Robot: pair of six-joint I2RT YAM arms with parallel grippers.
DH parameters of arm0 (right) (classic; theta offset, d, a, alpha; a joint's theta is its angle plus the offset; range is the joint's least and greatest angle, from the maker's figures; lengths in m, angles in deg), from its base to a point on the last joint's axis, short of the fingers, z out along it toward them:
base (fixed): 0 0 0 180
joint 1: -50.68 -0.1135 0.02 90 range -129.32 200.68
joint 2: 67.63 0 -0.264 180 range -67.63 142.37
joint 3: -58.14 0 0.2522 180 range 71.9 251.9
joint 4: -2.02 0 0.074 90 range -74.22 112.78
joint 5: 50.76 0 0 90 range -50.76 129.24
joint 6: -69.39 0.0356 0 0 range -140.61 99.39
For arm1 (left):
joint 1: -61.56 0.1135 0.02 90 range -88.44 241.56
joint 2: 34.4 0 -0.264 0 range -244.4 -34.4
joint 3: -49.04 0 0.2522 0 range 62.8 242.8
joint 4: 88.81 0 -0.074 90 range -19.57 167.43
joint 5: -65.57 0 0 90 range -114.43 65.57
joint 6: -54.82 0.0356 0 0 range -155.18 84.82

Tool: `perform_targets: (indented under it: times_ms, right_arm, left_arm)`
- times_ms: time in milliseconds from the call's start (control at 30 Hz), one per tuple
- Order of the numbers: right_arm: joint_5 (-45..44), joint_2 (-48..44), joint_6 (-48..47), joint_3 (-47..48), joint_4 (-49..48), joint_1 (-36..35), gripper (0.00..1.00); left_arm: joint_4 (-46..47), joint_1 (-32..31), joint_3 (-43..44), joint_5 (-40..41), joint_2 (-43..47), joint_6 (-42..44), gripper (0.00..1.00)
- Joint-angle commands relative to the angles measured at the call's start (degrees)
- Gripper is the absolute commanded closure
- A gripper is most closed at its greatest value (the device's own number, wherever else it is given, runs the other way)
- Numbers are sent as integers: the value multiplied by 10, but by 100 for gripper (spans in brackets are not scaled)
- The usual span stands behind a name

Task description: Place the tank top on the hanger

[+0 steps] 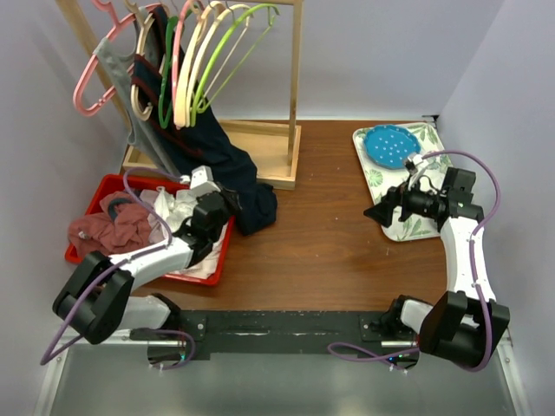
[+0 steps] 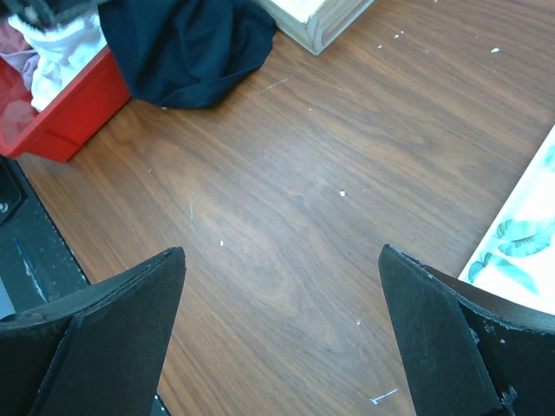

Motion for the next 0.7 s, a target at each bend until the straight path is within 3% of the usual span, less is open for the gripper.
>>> perform_targets:
  times_ms: [0, 333, 500, 667]
  right_arm:
    - [24, 2, -29, 26, 25, 1, 1]
    - [29, 1, -41, 31, 38, 1, 1]
    - [29, 3, -44, 32, 41, 1, 1]
    - [30, 6, -48, 34, 46, 1, 1]
  left_arm:
    - [79, 90, 13, -8, 3, 2, 100]
    - [134, 276, 40, -116, 58, 2, 100]
    - [148, 364, 100, -162, 31, -21, 100]
    - [175, 397, 151, -177, -18, -47, 100]
